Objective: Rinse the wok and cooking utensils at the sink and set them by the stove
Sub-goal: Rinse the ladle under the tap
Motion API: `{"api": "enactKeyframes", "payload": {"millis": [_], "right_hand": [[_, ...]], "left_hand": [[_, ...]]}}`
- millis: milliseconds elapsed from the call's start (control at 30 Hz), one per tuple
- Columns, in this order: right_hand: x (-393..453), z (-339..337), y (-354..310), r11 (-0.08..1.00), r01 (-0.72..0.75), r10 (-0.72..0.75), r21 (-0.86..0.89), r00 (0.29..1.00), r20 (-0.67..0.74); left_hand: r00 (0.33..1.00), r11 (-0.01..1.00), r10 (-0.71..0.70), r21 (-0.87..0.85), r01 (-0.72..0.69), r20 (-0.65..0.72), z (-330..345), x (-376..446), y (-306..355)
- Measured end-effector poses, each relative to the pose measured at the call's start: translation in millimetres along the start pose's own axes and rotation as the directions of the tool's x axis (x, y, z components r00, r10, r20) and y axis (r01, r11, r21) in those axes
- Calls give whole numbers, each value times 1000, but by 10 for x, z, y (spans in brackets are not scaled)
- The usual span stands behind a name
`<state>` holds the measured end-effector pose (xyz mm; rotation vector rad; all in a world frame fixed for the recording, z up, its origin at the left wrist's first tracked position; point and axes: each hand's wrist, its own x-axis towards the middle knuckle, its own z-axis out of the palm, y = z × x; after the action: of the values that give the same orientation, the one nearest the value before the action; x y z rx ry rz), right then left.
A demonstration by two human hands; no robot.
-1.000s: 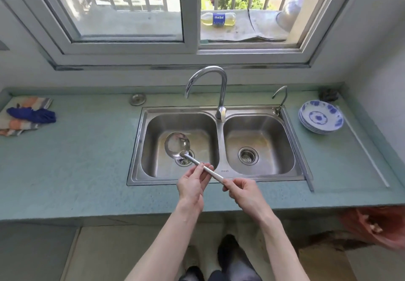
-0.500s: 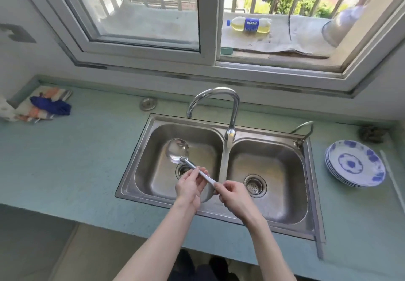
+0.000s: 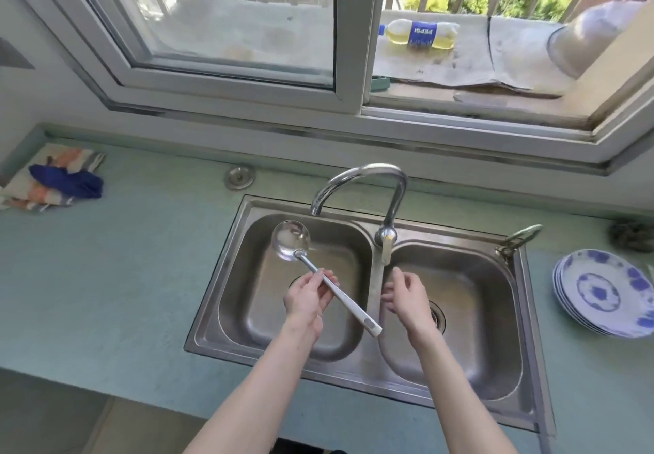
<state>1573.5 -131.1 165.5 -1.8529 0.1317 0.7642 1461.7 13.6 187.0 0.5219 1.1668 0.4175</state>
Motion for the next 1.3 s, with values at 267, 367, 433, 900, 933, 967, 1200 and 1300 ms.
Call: {"api": "enactKeyframes", "payload": {"millis": [267,367,433,900,933,967,1200,1300], "right_hand": [[595,342,-259,996,-51,51,76,999,2],[674,432,-282,985,-93,103,143,993,-64],[726,461,-260,984,-112,126,137,987,-98],[822,512,-296,981,-164,180,104,969,-171],[800,503,-312,975,-169,191,142,969,-158],[771,490,-326,969,-174,199,173,970,-142],[220,455,-413,965,-215,220,151,975,-21],[-185,436,-488,953,-303,295,18,938,180]], "left_hand": [[996,994,-79,84,75,46,-37,264,194],[993,989,-92,122,83,68,-54,311,239],[992,986,-97,140,86,76,-58,333,263],[984,975,-150,177,132,96,-31,419,288],[982,973,-159,182,139,101,-21,417,291],[979,972,-170,184,148,108,-12,411,296],[966,966,-222,166,199,134,19,425,287],[961,965,-228,170,202,157,29,451,291]]}}
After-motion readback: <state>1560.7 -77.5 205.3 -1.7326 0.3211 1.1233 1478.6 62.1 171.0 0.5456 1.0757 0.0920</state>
